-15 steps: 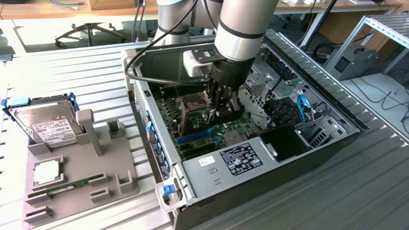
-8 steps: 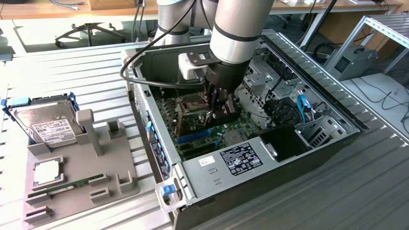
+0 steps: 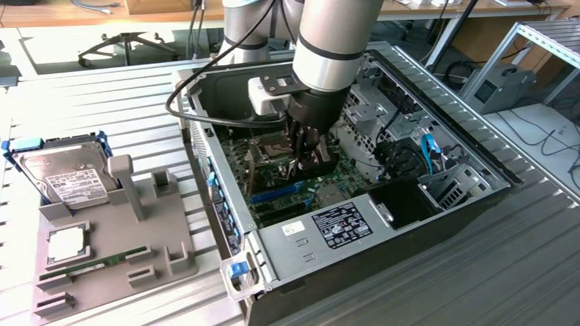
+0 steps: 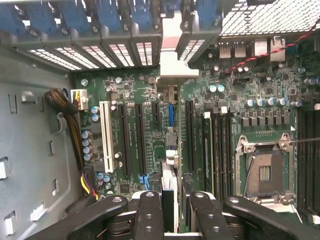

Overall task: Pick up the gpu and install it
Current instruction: 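Insert the gpu into the slot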

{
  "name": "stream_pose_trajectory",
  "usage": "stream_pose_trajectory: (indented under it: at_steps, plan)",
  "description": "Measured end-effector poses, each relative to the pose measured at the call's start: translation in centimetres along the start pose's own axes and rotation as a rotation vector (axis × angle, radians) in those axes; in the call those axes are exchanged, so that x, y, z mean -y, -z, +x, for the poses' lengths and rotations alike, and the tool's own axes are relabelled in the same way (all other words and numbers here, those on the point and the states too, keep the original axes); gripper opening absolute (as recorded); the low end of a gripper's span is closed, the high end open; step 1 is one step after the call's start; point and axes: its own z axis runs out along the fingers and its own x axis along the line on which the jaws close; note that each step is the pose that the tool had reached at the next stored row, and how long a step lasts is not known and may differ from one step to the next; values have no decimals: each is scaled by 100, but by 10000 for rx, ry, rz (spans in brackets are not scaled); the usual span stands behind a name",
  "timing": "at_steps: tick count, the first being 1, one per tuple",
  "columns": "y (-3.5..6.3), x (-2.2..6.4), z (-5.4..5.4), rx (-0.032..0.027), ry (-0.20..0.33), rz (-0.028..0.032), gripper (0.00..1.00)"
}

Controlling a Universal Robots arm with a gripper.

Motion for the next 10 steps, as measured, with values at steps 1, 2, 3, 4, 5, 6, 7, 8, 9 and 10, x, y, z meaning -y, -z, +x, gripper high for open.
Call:
stream_pose_trajectory:
  at_steps: [1, 2, 3, 4, 5, 6, 7, 8, 9, 10]
  plan:
    - [0, -14, 2, -1, 5, 1, 26]
    - [0, -35, 4, -3, 11, 1, 26]
    - [0, -51, 4, -2, 16, 2, 26]
    - [0, -73, 5, -2, 23, 3, 26]
    - [0, -79, 5, -3, 31, 3, 26]
    - [0, -89, 7, -3, 33, 3, 26]
    - [-1, -106, 8, -2, 33, 4, 26]
    - [-1, -115, 8, -4, 33, 4, 26]
    - [-1, -121, 8, -20, 33, 6, 26]
    - [-3, -123, 8, -50, 34, 8, 26]
